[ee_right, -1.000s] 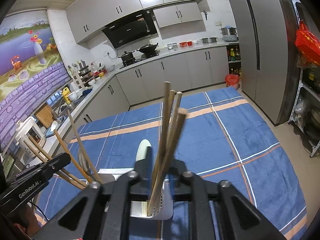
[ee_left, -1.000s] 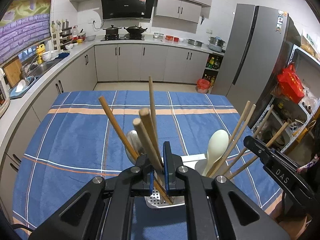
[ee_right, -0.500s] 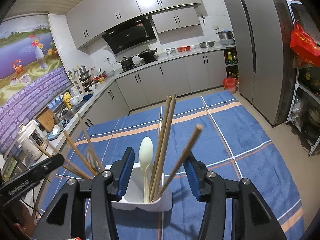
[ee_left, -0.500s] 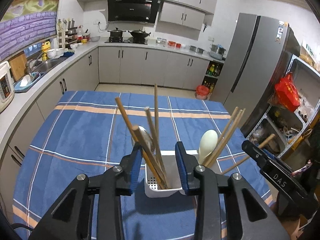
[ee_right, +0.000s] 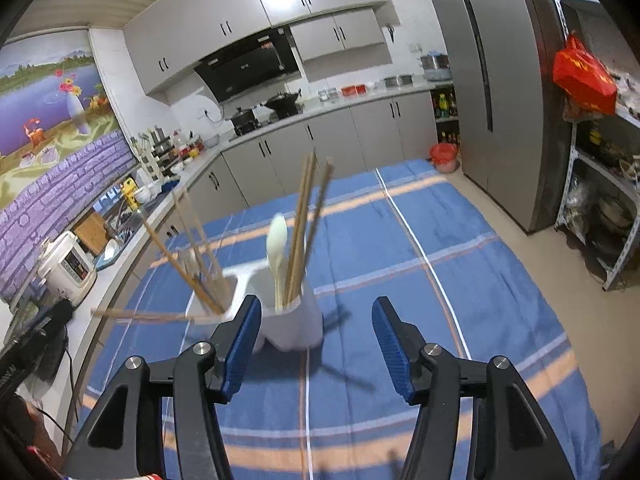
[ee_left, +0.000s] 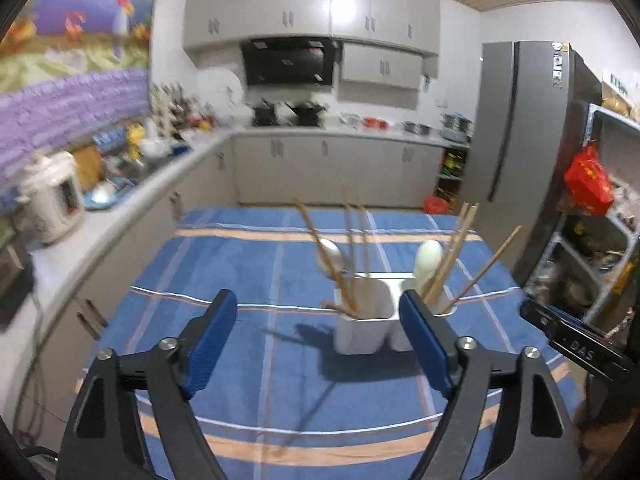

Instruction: Organize utensils

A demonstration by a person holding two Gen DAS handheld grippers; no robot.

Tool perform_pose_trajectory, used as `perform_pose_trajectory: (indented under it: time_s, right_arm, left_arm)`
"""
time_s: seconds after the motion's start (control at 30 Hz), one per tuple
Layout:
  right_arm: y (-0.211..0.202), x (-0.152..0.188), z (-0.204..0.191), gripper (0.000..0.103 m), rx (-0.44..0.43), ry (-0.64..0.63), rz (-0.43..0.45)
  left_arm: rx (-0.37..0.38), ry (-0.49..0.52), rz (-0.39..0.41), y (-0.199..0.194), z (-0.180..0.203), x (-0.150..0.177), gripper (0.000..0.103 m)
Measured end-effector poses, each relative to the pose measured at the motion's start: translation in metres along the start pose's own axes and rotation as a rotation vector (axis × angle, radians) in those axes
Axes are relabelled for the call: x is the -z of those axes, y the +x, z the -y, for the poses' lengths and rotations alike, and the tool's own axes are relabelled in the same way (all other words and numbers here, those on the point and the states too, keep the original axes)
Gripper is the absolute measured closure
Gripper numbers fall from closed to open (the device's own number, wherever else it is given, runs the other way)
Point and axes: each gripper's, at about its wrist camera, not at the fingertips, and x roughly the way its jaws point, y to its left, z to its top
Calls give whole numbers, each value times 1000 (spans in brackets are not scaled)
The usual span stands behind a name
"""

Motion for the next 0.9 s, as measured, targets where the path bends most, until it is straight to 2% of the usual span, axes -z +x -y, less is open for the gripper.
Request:
perform_pose_trajectory:
  time_s: [0.1, 0.27, 0.4, 0.43, 0.6, 0.77, 0.9]
  right_arm:
    - [-5, 19, -1, 41, 4, -12, -47]
    - [-10, 39, -18, 41, 1, -59, -96]
    - [-18, 52, -42, 41, -6, -134, -109]
    - [-20, 55, -48, 41, -9, -156, -110]
    - [-34, 64, -62, 41, -19, -202, -90]
    - [-54, 69, -63, 39, -1, -217, -49]
    - [-74, 69, -58, 37, 30, -224, 2]
  left_arm:
    - [-88, -1, 68, -28, -7, 12, 8]
    - [-225, -38, 162, -68, -20, 31, 0]
    - [-297, -75, 203, -88, -26, 43, 0]
    - [-295, -92, 206, -92, -29, 46, 0]
    - [-185, -162, 171, -102, -39, 55, 0]
    - [-144, -138, 116, -104, -33, 57, 0]
    - [-133, -91, 117, -110, -16, 60, 0]
